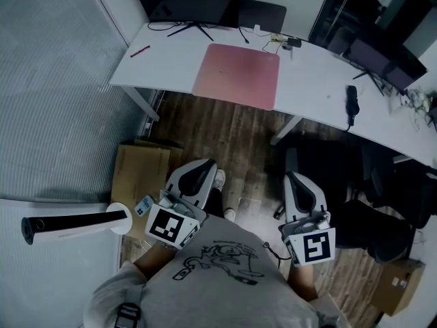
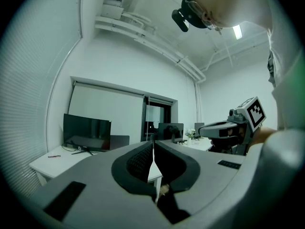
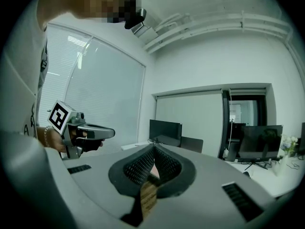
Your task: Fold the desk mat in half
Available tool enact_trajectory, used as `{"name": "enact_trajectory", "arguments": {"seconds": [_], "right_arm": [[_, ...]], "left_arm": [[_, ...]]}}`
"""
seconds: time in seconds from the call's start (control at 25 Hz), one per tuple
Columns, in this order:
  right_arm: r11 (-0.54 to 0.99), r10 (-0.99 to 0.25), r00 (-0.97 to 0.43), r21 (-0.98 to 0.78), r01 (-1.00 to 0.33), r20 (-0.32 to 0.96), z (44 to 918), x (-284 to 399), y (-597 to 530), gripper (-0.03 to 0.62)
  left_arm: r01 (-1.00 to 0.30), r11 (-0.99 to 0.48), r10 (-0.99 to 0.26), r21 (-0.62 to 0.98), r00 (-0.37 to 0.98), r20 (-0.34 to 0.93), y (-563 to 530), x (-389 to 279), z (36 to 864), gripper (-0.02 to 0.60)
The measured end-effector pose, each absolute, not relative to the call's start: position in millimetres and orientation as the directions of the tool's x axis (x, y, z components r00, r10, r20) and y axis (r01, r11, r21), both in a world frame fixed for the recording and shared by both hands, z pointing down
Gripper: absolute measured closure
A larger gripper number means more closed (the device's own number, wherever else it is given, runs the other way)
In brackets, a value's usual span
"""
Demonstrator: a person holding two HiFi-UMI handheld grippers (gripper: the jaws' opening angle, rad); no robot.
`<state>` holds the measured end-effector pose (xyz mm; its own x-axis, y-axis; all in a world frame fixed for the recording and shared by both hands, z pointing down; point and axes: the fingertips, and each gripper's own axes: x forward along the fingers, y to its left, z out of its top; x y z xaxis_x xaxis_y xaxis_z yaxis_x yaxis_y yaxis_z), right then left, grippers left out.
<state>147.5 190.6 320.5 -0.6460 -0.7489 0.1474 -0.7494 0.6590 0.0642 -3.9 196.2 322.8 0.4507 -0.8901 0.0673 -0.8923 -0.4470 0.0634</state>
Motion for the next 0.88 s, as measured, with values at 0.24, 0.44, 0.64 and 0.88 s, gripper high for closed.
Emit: {"name": "enact_trajectory", "arguments": {"seconds": [0.24,0.44,0.64,0.88], "right_arm": [[0.656,-0.752,-0.642,0.070,-0.752,0.151,317,141,142,0.588],[0.650,-0.758,-0.638,0.065,-0.757,0.136,310,122,97,0.588],[0.655,-0.754,-0.642,0.072,-0.753,0.143,307,102,52,0.588],[0.653,-0.755,-0.642,0.069,-0.754,0.135,302,69,-2,0.588]], "left_arm": [[-0.890,-0.451,-0.889,0.071,0.455,0.053,146,-11,318,0.554],[-0.890,-0.450,-0.889,0.075,0.454,0.054,103,-28,318,0.554],[-0.884,-0.461,-0.883,0.081,0.466,0.061,55,-44,316,0.554],[-0.877,-0.473,-0.877,0.081,0.478,0.059,0,-73,315,0.554]]}}
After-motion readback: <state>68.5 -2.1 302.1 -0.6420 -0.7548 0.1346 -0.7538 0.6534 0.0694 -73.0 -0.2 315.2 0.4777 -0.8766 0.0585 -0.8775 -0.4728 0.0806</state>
